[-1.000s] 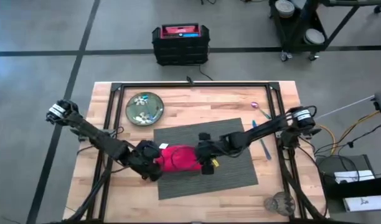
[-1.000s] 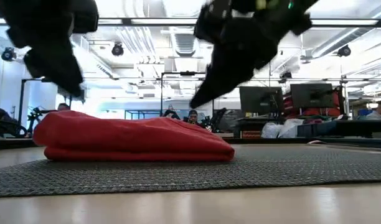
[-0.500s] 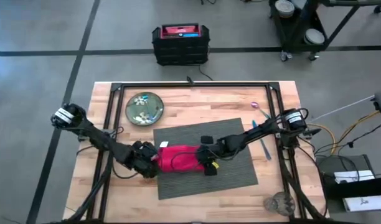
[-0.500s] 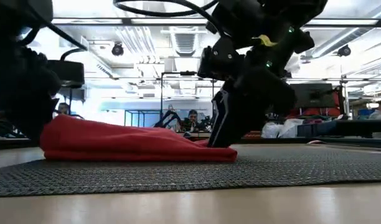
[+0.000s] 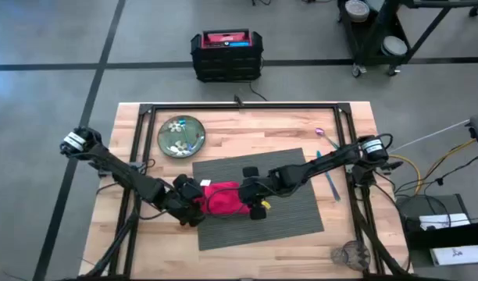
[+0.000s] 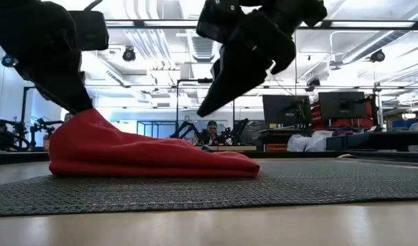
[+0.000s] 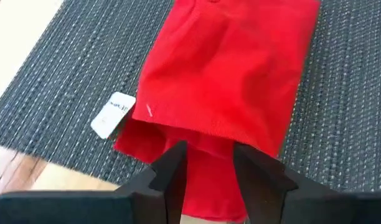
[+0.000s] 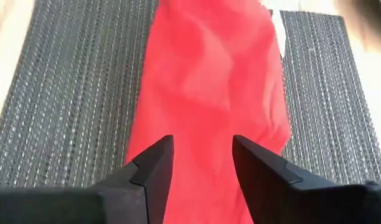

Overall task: Set table place
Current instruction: Fold the red table napkin

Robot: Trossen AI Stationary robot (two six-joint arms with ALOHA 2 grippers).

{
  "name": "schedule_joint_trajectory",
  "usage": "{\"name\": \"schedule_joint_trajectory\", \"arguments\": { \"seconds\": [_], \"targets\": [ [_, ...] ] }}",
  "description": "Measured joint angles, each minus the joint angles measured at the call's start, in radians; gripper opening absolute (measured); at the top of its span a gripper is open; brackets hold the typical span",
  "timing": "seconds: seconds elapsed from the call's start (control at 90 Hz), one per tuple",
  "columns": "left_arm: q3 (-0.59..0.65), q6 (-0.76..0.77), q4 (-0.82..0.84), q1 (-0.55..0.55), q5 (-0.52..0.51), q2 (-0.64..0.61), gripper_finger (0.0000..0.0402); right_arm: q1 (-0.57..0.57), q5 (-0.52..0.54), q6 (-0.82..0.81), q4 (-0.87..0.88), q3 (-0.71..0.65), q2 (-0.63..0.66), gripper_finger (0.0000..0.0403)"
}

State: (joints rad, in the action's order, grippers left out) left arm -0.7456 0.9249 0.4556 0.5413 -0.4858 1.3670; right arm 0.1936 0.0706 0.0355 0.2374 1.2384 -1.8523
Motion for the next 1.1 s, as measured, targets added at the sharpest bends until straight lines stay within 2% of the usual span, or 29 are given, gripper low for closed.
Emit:
{"name": "schedule_joint_trajectory", "arguments": {
  "seconds": [0.178,0.356,0.444,0.589,0.744,0.833,0.944,1.1],
  "targets": [
    [0.002,-0.005,0.017,-0.022,0.017,-0.017,0.0153,0.0,0.0,-0.041,0.043,-0.001,0.0,0.0179],
    [0.002,-0.077,0.062,-0.031,0.158,-0.083,0.0209,-0.004,0.001,-0.032,0.2,-0.001,0.049,0.0203],
    [0.003,-0.1,0.118,-0.031,0.178,-0.131,0.023,-0.015,0.004,-0.013,0.256,-0.001,0.086,0.0211],
    [0.046,-0.114,0.074,-0.025,0.234,-0.166,0.0245,-0.026,0.008,-0.018,0.264,-0.003,0.142,0.0221],
    [0.151,-0.078,-0.1,-0.022,0.262,-0.125,0.024,-0.023,0.003,-0.035,0.252,-0.01,0.148,0.023],
    [0.215,-0.085,-0.312,-0.021,0.294,-0.088,0.0231,-0.022,0.004,-0.035,0.239,-0.017,0.141,0.0232],
    [0.266,-0.136,-0.547,-0.028,0.284,-0.034,0.0219,-0.023,0.004,-0.033,0.223,-0.03,0.135,0.0229],
    [0.269,-0.194,-0.64,-0.072,0.26,0.036,0.0182,-0.022,-0.014,0.006,0.048,-0.037,0.135,0.022]
  ]
}}
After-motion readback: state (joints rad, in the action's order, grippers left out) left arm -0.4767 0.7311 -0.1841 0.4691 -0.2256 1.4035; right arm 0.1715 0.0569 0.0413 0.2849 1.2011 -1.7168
